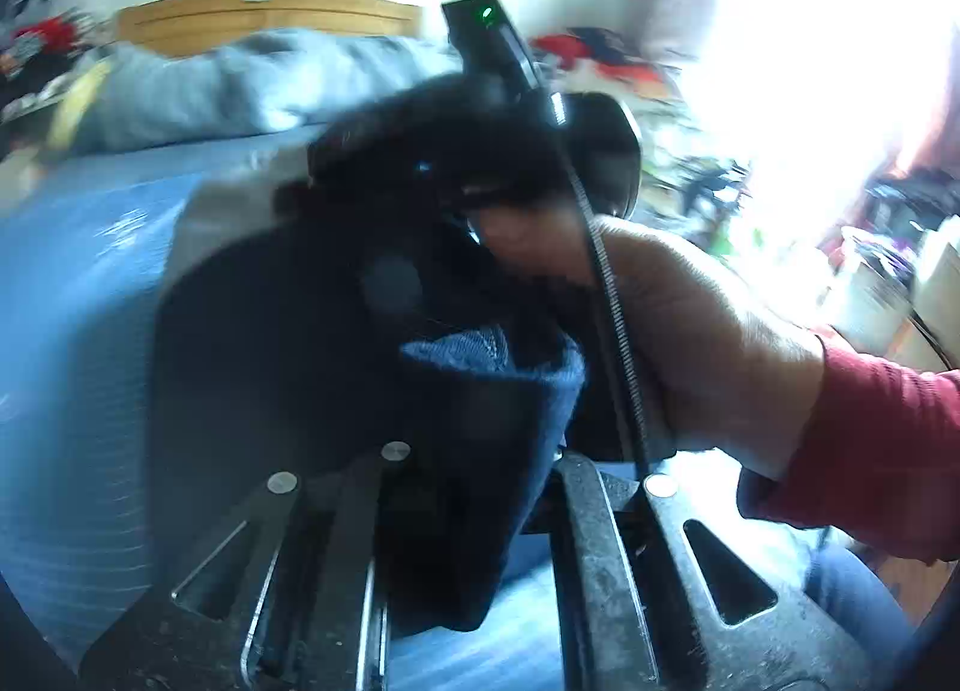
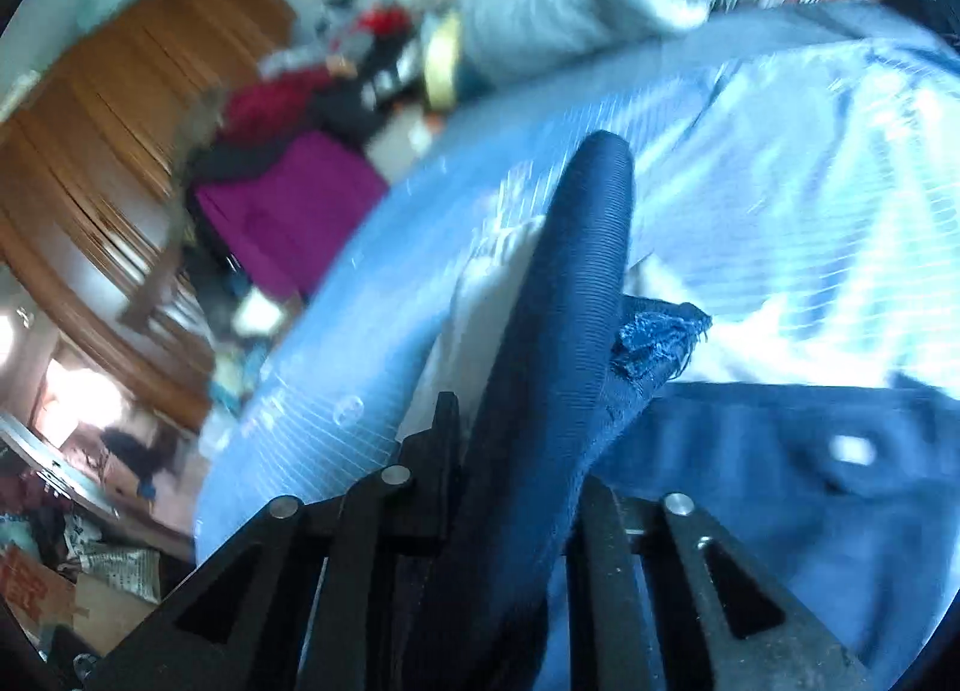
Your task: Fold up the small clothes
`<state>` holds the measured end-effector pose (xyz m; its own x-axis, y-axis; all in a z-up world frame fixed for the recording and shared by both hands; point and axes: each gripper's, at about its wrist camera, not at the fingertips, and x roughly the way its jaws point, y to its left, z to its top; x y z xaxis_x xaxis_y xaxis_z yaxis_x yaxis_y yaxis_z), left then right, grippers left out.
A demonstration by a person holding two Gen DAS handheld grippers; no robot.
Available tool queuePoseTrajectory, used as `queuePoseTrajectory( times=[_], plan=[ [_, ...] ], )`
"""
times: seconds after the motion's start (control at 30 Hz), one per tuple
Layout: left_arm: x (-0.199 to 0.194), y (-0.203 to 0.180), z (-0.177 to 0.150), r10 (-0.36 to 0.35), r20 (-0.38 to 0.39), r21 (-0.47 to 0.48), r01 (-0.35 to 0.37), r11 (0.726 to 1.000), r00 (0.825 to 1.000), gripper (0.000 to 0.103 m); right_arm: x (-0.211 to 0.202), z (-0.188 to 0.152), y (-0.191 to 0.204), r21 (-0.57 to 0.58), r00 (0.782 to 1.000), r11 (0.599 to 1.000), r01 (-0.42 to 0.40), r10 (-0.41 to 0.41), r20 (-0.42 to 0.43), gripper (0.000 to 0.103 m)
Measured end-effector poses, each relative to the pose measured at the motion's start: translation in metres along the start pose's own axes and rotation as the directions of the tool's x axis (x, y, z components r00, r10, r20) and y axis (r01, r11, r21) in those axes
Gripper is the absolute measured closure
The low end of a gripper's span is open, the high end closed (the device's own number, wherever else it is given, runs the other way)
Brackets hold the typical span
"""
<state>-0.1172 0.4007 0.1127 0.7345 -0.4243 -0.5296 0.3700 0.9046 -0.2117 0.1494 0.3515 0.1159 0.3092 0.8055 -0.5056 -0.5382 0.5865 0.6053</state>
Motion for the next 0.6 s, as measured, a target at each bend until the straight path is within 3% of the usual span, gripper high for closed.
queuePoseTrajectory(
  times=[0.13, 0.2, 0.23, 0.3, 0.37, 0.5, 0.57, 0.6],
  plan=[
    [0.042, -0.020, 0.001, -0.106, -0.074, 0.001, 0.106, 0.994, 0.992, 0.094, -0.054, -0.008, -0.046, 0.016, 0.999, 1.000, 0.002, -0.003, 0.045, 0.085],
    [0.077, -0.023, -0.009, -0.132, -0.182, -0.018, 0.131, 0.991, 0.974, 0.094, -0.057, -0.022, -0.083, 0.080, 0.999, 0.996, 0.038, -0.039, 0.016, 0.085],
    [0.101, -0.025, -0.017, -0.132, -0.259, -0.024, 0.130, 0.991, 0.957, 0.094, -0.055, -0.029, -0.104, 0.136, 0.999, 0.990, 0.043, -0.042, -0.014, 0.085],
    [0.121, -0.030, -0.026, -0.101, -0.317, 0.000, 0.107, 0.994, 0.943, 0.094, -0.043, -0.051, -0.154, 0.247, 0.995, 0.965, 0.087, -0.069, -0.078, 0.086],
    [0.117, -0.034, -0.021, -0.096, -0.299, 0.014, 0.105, 0.994, 0.949, 0.091, -0.046, -0.064, -0.180, 0.357, 0.999, 0.934, -0.006, 0.021, -0.039, 0.091],
    [0.102, -0.044, -0.002, -0.116, -0.232, 0.021, 0.124, 0.992, 0.966, 0.088, -0.062, -0.050, -0.168, 0.319, 0.998, 0.946, -0.055, 0.058, 0.000, 0.092],
    [0.113, -0.050, -0.002, -0.118, -0.246, 0.027, 0.129, 0.991, 0.962, 0.085, -0.070, -0.044, -0.174, 0.303, 0.998, 0.951, -0.057, 0.056, 0.012, 0.093],
    [0.124, -0.047, -0.005, -0.119, -0.271, 0.019, 0.129, 0.991, 0.955, 0.078, -0.069, -0.044, -0.180, 0.304, 0.999, 0.952, -0.042, 0.044, 0.000, 0.093]
  ],
)
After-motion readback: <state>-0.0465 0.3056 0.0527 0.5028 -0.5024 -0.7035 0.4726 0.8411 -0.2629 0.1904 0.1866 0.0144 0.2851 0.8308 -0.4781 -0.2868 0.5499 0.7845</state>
